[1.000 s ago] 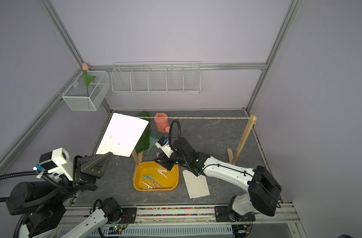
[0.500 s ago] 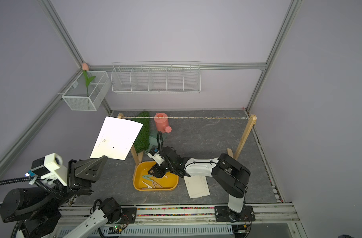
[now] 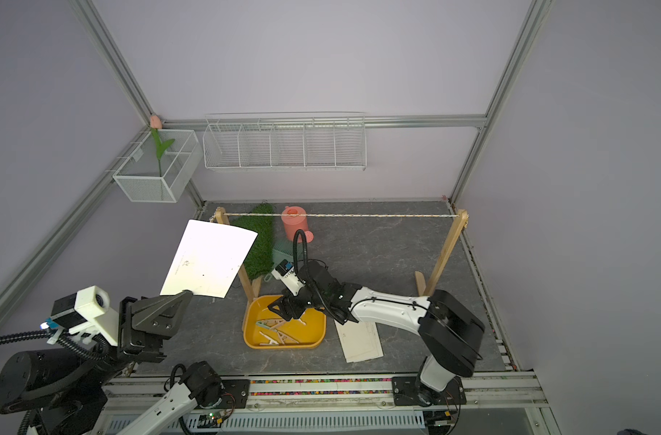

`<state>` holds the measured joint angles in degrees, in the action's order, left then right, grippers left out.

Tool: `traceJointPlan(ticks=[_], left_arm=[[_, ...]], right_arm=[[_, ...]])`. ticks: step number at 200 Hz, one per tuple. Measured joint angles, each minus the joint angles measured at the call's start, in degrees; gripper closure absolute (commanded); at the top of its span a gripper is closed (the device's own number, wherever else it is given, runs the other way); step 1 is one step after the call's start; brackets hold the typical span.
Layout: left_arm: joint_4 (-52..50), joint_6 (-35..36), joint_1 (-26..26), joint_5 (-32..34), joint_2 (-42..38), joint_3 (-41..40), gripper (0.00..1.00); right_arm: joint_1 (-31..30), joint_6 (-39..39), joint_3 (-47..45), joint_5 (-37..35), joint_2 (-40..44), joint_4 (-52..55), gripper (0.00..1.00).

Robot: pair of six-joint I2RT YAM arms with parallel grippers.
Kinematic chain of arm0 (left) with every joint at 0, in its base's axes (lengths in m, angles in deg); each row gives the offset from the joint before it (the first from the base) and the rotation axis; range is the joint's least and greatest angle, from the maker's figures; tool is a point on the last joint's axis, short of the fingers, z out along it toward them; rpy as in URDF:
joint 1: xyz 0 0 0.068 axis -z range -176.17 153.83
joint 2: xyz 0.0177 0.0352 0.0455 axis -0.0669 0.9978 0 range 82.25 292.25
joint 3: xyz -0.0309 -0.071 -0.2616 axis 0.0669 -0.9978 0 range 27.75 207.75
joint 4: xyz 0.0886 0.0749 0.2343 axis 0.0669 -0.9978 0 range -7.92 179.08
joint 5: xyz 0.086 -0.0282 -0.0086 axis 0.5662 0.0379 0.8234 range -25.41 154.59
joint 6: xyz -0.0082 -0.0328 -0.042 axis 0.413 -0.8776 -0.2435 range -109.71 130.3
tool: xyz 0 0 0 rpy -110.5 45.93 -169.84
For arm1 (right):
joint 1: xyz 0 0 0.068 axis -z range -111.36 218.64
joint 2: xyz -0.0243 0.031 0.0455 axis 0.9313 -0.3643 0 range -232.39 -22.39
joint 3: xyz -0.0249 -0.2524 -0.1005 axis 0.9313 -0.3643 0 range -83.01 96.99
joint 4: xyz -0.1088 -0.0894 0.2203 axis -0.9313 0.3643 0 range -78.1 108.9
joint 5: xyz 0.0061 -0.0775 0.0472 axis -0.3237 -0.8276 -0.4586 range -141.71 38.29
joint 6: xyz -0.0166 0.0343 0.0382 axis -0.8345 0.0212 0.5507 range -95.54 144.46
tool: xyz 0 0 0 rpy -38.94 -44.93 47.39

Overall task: Remove the postcards from the strings
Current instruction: Place the clamp in the storage box, then place the postcard on the postcard.

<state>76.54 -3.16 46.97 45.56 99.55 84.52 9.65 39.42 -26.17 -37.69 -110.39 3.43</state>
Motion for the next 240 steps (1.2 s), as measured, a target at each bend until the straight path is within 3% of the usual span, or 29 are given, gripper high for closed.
traceJointPlan(ticks=[22,72,124,150,196,240], left_arm=[[0.0,-0.37,0.0,-2.91,2.95,0.02,1.0],[-2.99,-1.88,0.0,-11.74,14.64,0.02,1.0],[-10.71,-4.11,0.81,-18.18,21.84,-1.38,1.0],[-16.31,-2.05,4.22,-18.47,27.39,-0.85,1.0],[-30.53,8.39,14.67,-14.23,47.63,7.63,1.0],[-35.67,14.64,17.31,-15.32,62.95,13.42,1.0]], right_arm=[[0.48,-1.57,-1.79,-5.95,13.22,3.58,0.23],[1.62,-2.93,-9.42,-26.58,44.19,18.23,0.21],[1.62,-4.31,-13.9,-37.22,71.06,29.07,0.19],[1.62,-4.96,-13.88,-39.98,74.97,32.68,0.19],[1.62,-6.93,-9.86,-42.21,74.49,39.67,0.18],[1.62,-7.54,-8.39,-42.84,74.42,41.9,0.17]])
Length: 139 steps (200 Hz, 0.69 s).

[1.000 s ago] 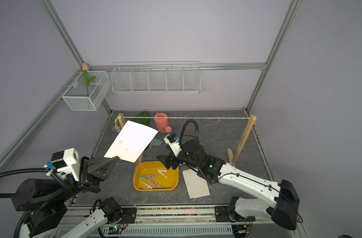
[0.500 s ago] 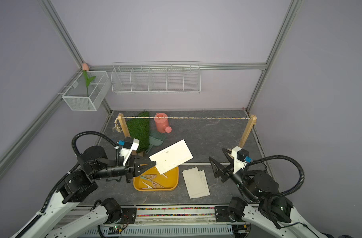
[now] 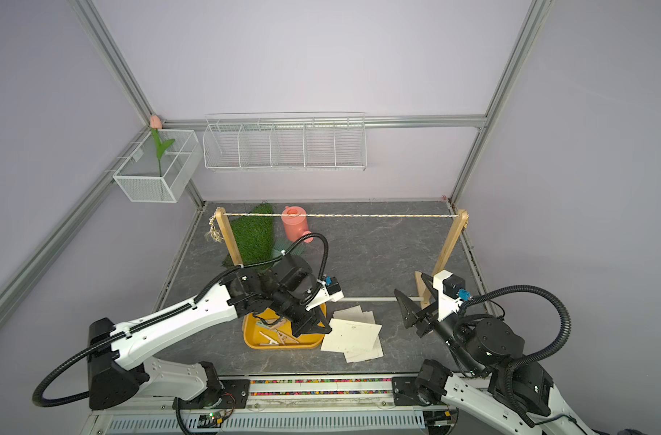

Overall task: Remove the postcards from the strings
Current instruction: Place the postcard on the postcard.

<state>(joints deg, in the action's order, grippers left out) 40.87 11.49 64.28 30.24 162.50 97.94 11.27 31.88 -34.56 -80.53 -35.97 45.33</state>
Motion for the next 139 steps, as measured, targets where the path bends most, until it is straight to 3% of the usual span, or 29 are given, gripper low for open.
traceJointPlan(ticks=[44,139], left_arm=[[3.32,0.22,0.07,-3.06,7.58,1.66,1.0],[18.25,-10.23,0.07,-3.8,20.44,1.55,1.0]], right_arm=[[0.0,-0.17,0.0,-0.37,0.02,1.46,0.17],[0.0,-0.5,-1.51,-0.94,0.76,1.79,0.16]])
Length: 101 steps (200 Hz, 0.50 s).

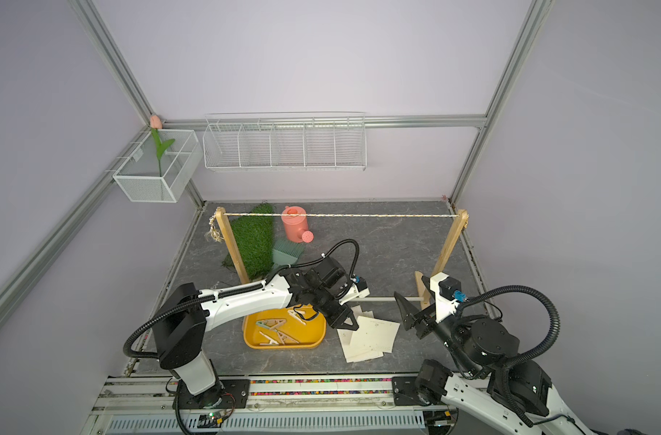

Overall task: Remove the postcards from the strings
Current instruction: Place the postcard on the postcard.

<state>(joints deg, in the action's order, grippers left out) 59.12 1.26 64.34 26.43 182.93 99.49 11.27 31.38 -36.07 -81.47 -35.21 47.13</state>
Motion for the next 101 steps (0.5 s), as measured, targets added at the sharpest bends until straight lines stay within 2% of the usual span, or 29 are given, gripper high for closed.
traceJointPlan(ticks=[101], left_arm=[[0.76,-1.2,0.0,12.13,0.28,-1.33,0.7]], right_arm=[[0.0,6.47,-6.12,-0.04,-3.08,-0.04,0.11]])
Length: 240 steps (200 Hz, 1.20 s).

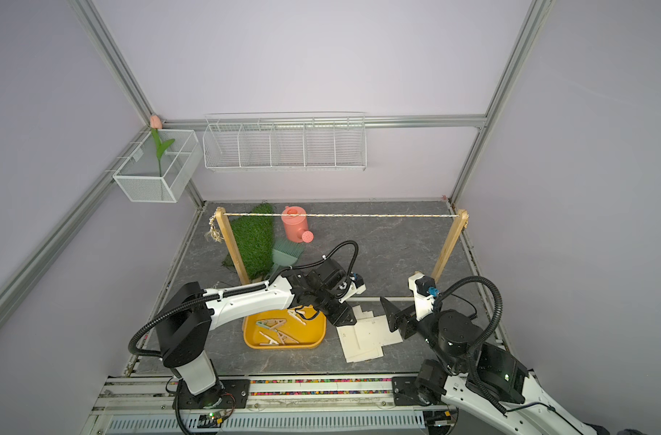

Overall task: Remove the postcards from the strings
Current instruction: Place the postcard on the postcard, then reset both arms

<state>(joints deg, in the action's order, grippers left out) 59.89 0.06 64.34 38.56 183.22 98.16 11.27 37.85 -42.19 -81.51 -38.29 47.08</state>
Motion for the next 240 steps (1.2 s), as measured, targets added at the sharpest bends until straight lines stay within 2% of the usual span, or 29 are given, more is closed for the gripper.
traceJointPlan(ticks=[12,37,64,74,85,118,142,159,200,218,240], left_arm=[[-0.48,0.26,0.0,1.62,-0.59,-0.52,0.65],[-1.42,1.14,0.0,5.18,-3.65,-2.4,0.62],[-2.14,3.69,0.04,9.11,-12.0,-6.12,0.58],[-1.95,5.03,0.11,10.75,-17.29,-8.35,0.56],[-1.07,6.71,0.22,13.07,-24.41,-11.43,0.49],[3.85,10.91,0.52,22.29,-50.69,-20.33,0.35],[5.22,12.11,0.59,32.87,-67.56,-23.63,0.32],[5.16,12.44,0.59,41.03,-76.56,-24.74,0.31],[4.07,13.6,0.59,65.7,-96.5,-28.61,0.26],[3.41,13.05,0.57,77.0,-100.56,-30.14,0.2],[2.95,11.72,0.57,85.37,-97.55,-31.15,0.15]], right_arm=[[0.0,0.59,-0.02,-0.26,-0.35,0.02,0.1],[0.0,1.88,-0.5,-0.9,-1.64,-0.04,0.06],[0.0,3.37,-2.25,-0.85,-3.58,-0.44,0.01],[0.0,3.58,-2.71,-0.26,-4.81,-0.72,0.0],[0.22,3.72,-2.89,1.31,-6.97,-1.53,0.01],[3.02,3.17,-2.58,8.31,-17.11,-5.81,0.03],[7.69,1.95,-2.01,14.71,-25.14,-8.96,0.03],[11.04,0.57,-0.96,18.08,-29.0,-10.23,0.04],[20.46,-3.28,0.79,21.33,-33.7,-15.04,0.05],[24.96,-4.42,0.7,21.0,-36.09,-17.55,0.07],[28.96,-5.31,-0.11,19.06,-40.09,-21.33,0.08]])
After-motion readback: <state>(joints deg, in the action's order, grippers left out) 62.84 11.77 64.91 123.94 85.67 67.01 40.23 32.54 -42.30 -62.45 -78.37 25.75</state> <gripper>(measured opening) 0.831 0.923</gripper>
